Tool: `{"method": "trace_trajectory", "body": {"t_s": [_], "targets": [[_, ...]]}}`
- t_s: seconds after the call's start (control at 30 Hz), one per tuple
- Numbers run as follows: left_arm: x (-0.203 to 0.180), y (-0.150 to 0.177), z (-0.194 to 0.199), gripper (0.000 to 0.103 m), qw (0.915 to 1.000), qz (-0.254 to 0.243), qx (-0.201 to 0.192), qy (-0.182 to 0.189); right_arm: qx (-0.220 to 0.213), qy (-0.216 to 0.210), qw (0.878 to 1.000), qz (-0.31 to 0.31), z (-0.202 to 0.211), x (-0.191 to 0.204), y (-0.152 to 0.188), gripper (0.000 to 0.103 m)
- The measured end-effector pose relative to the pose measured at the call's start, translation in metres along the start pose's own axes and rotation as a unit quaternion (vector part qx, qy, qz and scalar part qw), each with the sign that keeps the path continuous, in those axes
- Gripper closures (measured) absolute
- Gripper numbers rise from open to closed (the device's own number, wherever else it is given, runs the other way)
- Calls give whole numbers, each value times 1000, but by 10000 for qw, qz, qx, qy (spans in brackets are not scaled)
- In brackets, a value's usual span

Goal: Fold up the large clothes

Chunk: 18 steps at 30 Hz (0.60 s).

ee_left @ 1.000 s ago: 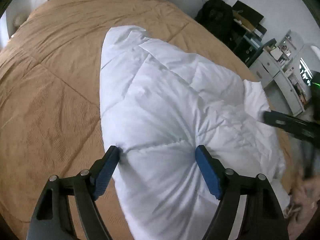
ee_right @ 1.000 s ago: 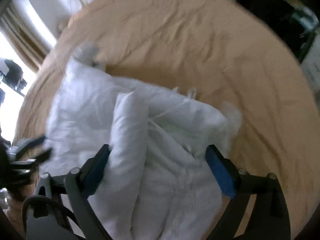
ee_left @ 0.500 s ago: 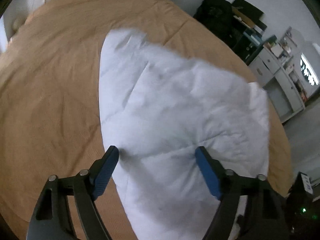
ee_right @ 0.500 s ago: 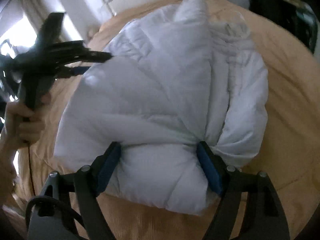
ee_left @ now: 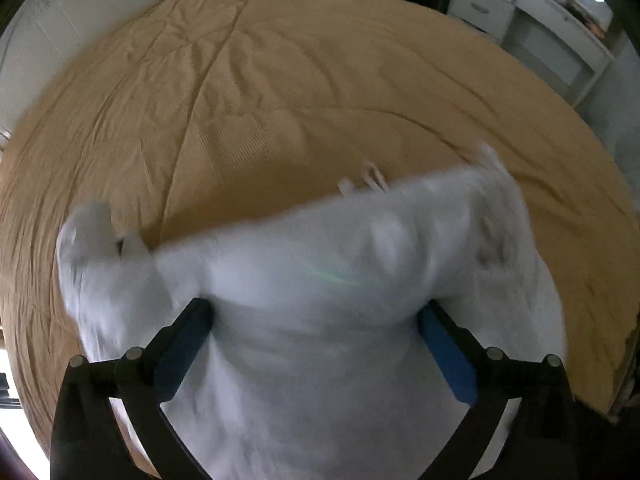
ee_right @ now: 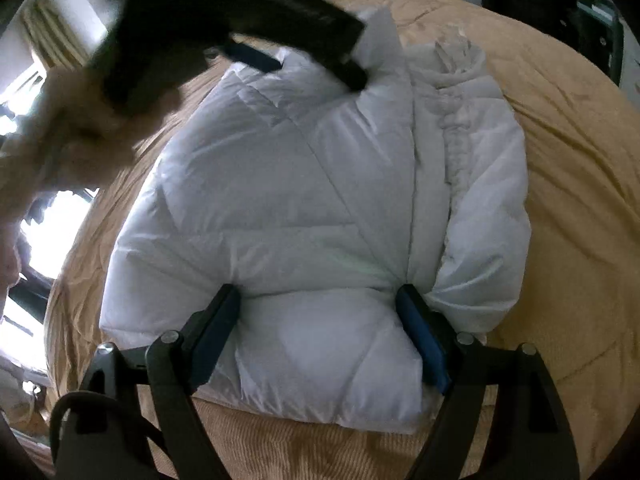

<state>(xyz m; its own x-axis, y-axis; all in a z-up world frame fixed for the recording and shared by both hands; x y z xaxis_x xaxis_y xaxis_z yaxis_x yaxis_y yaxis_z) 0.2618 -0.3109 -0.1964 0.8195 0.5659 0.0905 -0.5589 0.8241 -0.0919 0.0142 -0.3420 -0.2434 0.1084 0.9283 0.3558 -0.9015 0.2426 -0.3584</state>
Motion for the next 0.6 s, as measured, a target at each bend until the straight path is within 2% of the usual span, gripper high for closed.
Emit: {"method": "trace_trajectory", "body": {"t_s": [0.07,0.17,0.2,0.23,0.27,0.3,0.37,0.43,0.5,0.6], "targets": [[6,-14,-9,0,9999,148,77,-1,31,31,10000,-11,0,3,4,23],[14,-34,-21,0,9989,401,163,-192,80,77,9999,-56,0,5,3,22],[20,-41,-20,10,9979,581,211,-198,101,85,9999,-56,-1,7,2,22],[27,-42,-13,25,9968,774,221,-19,123,90,9999,-53,0,9,3,22],[34,-42,-1,32,9954,902,171,261,134,89,9999,-39,1,13,4,22],[44,-37,20,33,9935,1022,-52,505,137,108,9998,-15,0,16,3,22],[64,-16,66,32,9895,1144,-621,629,125,181,9998,38,0,19,7,22],[81,12,97,16,9879,1171,-924,428,124,216,9997,62,0,21,6,22],[94,48,111,14,9863,1280,-1023,192,147,196,9997,17,1,20,6,21],[103,99,83,14,9859,1439,-765,389,221,265,9994,-33,2,19,2,21]]}}
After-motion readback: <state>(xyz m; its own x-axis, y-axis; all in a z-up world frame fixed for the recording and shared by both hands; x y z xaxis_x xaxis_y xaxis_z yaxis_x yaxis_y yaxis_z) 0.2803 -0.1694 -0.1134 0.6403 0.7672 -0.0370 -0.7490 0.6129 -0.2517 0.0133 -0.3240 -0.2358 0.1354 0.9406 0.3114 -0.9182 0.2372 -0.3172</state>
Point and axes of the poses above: each gripper's, at about its wrist camera, not at the fingertips, and z roughly against the way its jaws point, x to its left, y to its underside, the point moved 4 cm from there along -z, roughly the way its jaws point, and after that the axes turned 13 degrees about x, right-handed, at the moved point
